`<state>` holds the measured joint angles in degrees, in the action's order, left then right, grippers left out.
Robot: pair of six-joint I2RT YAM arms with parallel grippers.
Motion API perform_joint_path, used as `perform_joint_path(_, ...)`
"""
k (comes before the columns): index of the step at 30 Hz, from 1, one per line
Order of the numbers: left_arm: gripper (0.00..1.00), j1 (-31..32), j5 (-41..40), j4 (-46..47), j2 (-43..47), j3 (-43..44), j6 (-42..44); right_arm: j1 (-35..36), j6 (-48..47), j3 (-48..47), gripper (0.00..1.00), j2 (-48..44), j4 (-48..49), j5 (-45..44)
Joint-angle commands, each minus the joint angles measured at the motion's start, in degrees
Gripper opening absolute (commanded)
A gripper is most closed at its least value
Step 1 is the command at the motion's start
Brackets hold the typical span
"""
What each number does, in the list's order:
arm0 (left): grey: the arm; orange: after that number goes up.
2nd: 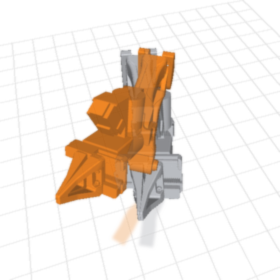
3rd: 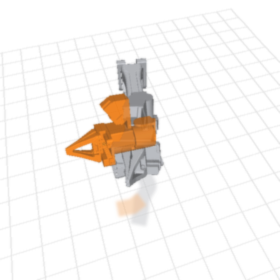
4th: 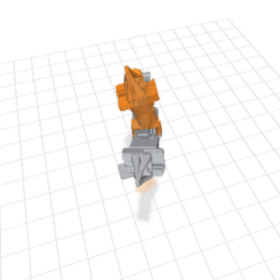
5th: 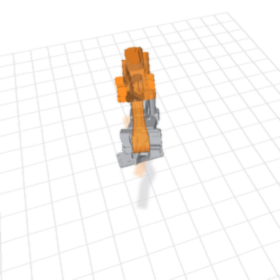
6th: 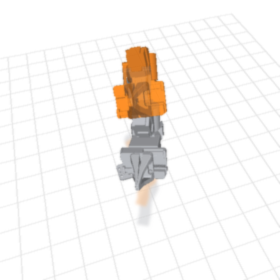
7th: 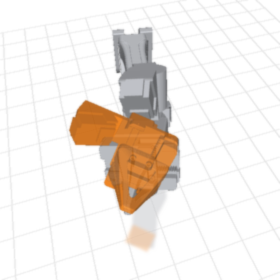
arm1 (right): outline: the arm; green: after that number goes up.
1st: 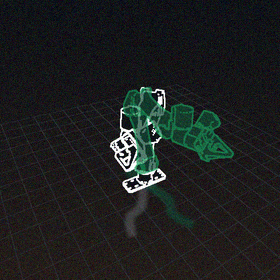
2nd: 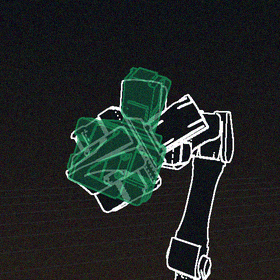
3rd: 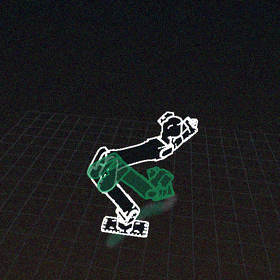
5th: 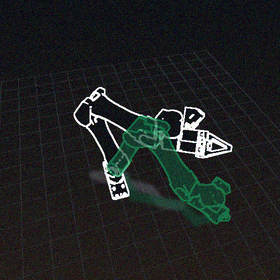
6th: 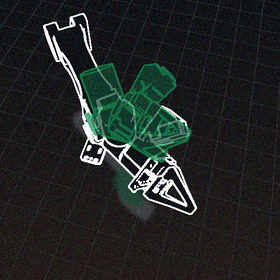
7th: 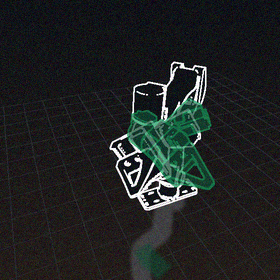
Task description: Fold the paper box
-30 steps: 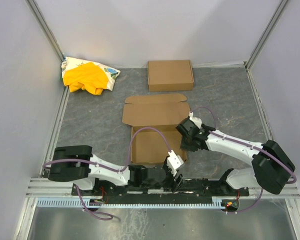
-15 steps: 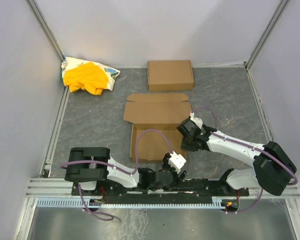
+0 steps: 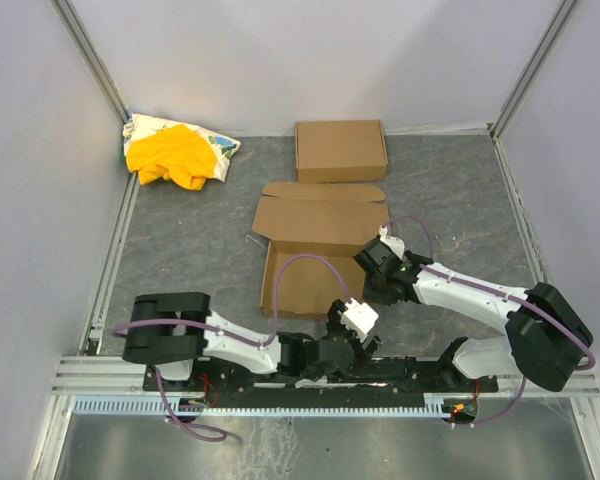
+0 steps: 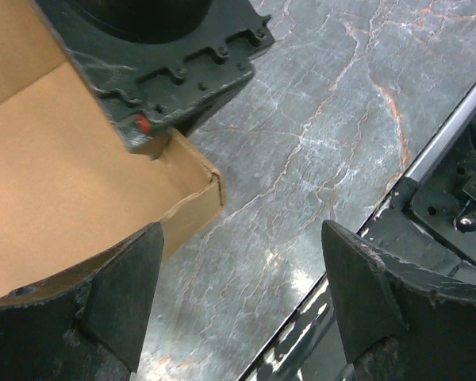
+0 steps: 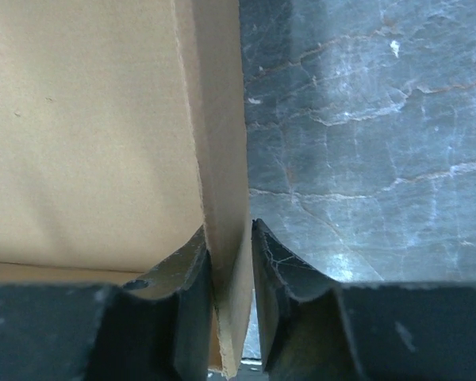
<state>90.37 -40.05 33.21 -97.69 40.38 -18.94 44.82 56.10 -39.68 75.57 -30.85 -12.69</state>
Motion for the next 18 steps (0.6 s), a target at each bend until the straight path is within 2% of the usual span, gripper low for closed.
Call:
perform_joint_path(1, 0.86, 0.77, 0.05, -10.58, 10.51, 3.47, -0.23, 0.09, -2.58, -4.00, 0.36, -0.53, -5.31, -1.63)
perform_joint_path(6, 0.86, 1.10, -2.70, -32.85, 25.27, 7.03, -8.94, 0.09, -5.37, -10.56, 0.51, -3.63, -12.49, -5.87)
perform_joint_path(10, 0.86, -0.16, -13.40, -49.21, 33.45, 12.65, -11.08, 0.06, -7.84, -16.93, 0.55, -6.66, -18.81, -10.62)
perform_joint_path(12, 0.86, -6.41, -13.64, -59.98, 34.29, 19.42, -11.52, -0.46, -9.98, -20.81, 0.59, -6.81, -21.72, -12.91)
perform_joint_path(13, 0.87, -11.80, -11.20, -63.61, 34.20, 22.10, -11.74, -1.15, -11.10, -22.99, 0.62, -6.47, -22.62, -13.42)
perform_joint_path(16, 0.87, -28.77, 1.98, -63.94, 34.39, 26.48, -6.90, -4.81, -15.24, -30.36, 0.65, -3.61, -25.27, -11.26)
perform_joint_path(18, 0.88, -35.89, 4.77, -61.94, 33.11, 28.91, -3.39, -7.86, -18.05, -35.49, 0.65, -1.47, -25.49, -8.65)
